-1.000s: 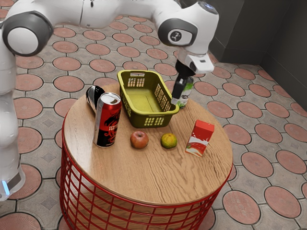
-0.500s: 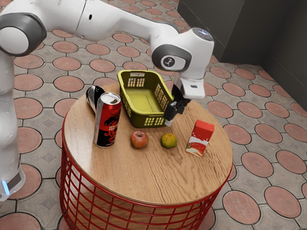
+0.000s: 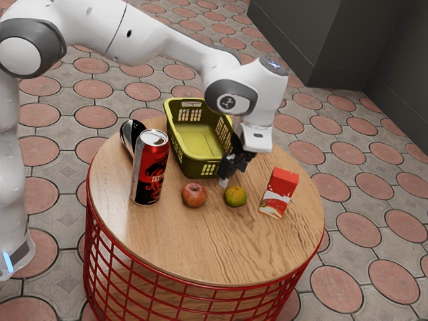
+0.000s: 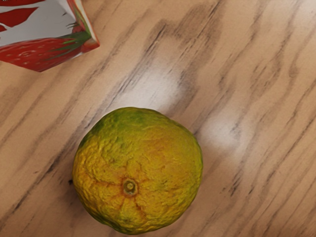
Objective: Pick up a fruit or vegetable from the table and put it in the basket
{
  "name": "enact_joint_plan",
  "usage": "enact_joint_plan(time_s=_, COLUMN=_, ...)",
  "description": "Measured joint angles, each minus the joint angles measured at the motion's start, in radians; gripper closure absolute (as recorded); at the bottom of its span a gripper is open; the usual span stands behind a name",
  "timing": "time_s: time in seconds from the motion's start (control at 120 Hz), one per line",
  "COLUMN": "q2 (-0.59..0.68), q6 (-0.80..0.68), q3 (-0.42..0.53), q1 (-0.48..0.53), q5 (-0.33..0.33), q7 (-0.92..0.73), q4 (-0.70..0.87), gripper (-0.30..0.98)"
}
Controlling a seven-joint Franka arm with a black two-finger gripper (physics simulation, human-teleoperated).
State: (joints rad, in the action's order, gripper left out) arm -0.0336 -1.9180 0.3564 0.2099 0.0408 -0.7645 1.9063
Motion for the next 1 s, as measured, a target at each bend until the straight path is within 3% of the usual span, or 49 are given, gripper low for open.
enact_joint_plan(time_s=0.333, q2=-0.026, q6=-0.025, q3=0.001, q1=-0.01, q5=-0.032, q7=-0.032, q4=0.01, gripper=0.0)
enact_joint_plan(time_s=1.0, q2=-0.078, q6=-0.085, q3=0.004, q1=-0.008, q5=-0.035, q7=-0.054, q4=0.036, gripper=0.0)
